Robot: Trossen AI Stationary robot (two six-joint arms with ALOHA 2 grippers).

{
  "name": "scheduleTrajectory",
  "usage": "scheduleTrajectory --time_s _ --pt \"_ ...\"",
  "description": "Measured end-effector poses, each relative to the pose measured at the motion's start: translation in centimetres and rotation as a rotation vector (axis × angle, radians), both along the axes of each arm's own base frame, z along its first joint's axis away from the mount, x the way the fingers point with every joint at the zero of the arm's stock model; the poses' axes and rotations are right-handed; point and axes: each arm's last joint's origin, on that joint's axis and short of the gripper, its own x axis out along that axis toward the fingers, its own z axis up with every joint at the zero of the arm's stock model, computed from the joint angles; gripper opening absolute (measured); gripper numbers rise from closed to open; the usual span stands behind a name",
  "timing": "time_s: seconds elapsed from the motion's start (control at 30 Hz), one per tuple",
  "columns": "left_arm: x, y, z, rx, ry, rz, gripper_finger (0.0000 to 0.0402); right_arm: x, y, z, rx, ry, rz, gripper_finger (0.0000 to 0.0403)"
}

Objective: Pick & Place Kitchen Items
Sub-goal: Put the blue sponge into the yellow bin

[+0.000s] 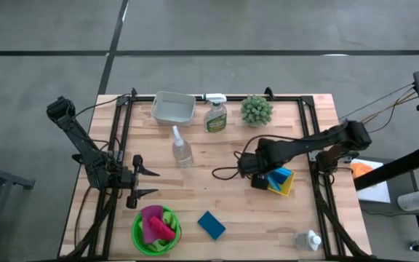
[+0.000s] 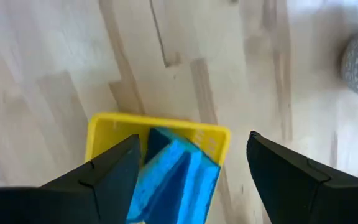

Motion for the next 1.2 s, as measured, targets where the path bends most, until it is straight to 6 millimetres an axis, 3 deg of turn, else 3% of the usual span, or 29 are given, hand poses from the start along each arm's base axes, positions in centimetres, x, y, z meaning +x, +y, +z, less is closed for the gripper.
scheduleTrajectory --time_s 0.2,0.37,0.5,0.8,1.03,1.2 --pt "0.0 0.0 0.0 0.0 0.0 0.0 0.0254 1.0 1.3 0.9 0.103 -0.18 0.055 0.0286" --pt "0.0 0.0 0.0 0.0 0.0 0.0 0.0254 2.8 4.4 1.6 0.214 -0.421 0.157 0.0286" --pt "0.0 0.0 0.0 -0.001 -0.001 0.001 0.0254 4.2 7.3 1.0 0.298 -0.564 0.235 0.0286" --pt "0.0 0.0 0.0 -0.003 -0.002 0.003 0.0254 6.4 12.3 -4.3 0.35 -0.587 0.307 0.0286" --pt "0.0 0.0 0.1 -0.005 -0.004 0.002 0.0254 7.8 12.9 -8.5 0.354 -0.546 0.239 0.0286" --pt "0.0 0.0 0.1 -0.005 -0.004 0.003 0.0254 8.6 13.0 -10.1 0.354 -0.523 0.201 0.0286"
